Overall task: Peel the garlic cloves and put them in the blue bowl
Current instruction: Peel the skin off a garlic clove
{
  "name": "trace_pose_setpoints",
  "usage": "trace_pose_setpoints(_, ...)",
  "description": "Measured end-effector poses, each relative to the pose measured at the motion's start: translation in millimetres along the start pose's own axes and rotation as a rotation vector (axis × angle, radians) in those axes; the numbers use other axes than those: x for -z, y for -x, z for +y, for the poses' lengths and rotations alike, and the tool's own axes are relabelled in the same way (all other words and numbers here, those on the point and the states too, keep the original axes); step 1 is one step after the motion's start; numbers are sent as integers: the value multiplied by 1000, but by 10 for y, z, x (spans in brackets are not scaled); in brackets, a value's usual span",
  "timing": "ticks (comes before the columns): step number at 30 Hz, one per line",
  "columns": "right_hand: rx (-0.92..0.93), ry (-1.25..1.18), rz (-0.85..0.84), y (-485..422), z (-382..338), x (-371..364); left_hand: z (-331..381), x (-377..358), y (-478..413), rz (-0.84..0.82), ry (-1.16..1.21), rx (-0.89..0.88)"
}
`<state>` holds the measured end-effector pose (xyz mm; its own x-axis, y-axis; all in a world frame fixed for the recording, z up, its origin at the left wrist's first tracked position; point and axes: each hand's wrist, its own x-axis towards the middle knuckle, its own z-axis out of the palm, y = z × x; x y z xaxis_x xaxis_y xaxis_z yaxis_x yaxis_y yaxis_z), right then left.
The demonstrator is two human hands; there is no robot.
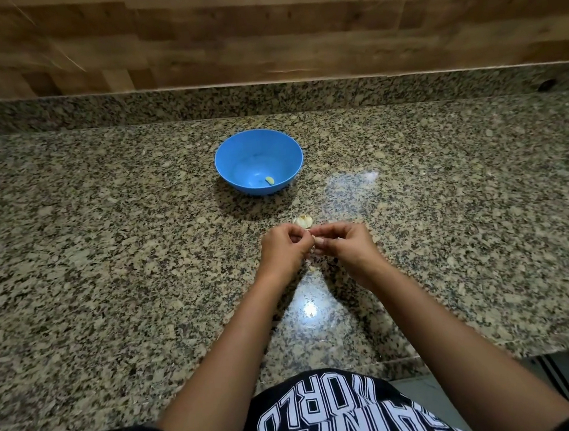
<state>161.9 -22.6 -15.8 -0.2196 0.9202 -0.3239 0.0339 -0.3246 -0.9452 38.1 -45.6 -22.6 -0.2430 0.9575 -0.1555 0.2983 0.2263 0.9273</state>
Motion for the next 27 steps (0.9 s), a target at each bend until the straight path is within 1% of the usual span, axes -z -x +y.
trace_pose_setpoints(2,27,72,16,5,-1,-22,-4,-1,16,11,-29,-10)
trace_pose_setpoints(6,160,478,-1,28,-36,-19,-24,16,33,3,-15,-7)
trace_pose_setpoints(8,226,590,1,35,-47,-19,-11,17,31,6,-23,-6)
trace_pose_setpoints(9,239,569,9,35,-42,-16,0,19,29,10,-18,-7)
trace_pose_setpoints(10,227,483,18,27,-26,-6,10,24,28,15,-8,-3)
trace_pose_setpoints(14,25,-54,40,4,-9,52,-27,81,23,11,-6,42)
trace_pose_setpoints(16,-72,-291,16,1,-17,85,-56,106,40,-9,-98,23)
trace_pose_setpoints(18,-125,-367,-11,10,-21,114,-85,129,63,-16,-204,-12)
trace_pose_setpoints(20,-136,-309,-31,25,-39,107,-110,183,84,-10,-221,-5)
trace_pose_setpoints(22,-118,-166,-40,12,-74,24,-148,292,99,36,-183,37)
trace_pose_setpoints(27,46,375,-38,-200,-169,-410,-280,572,215,154,-139,116)
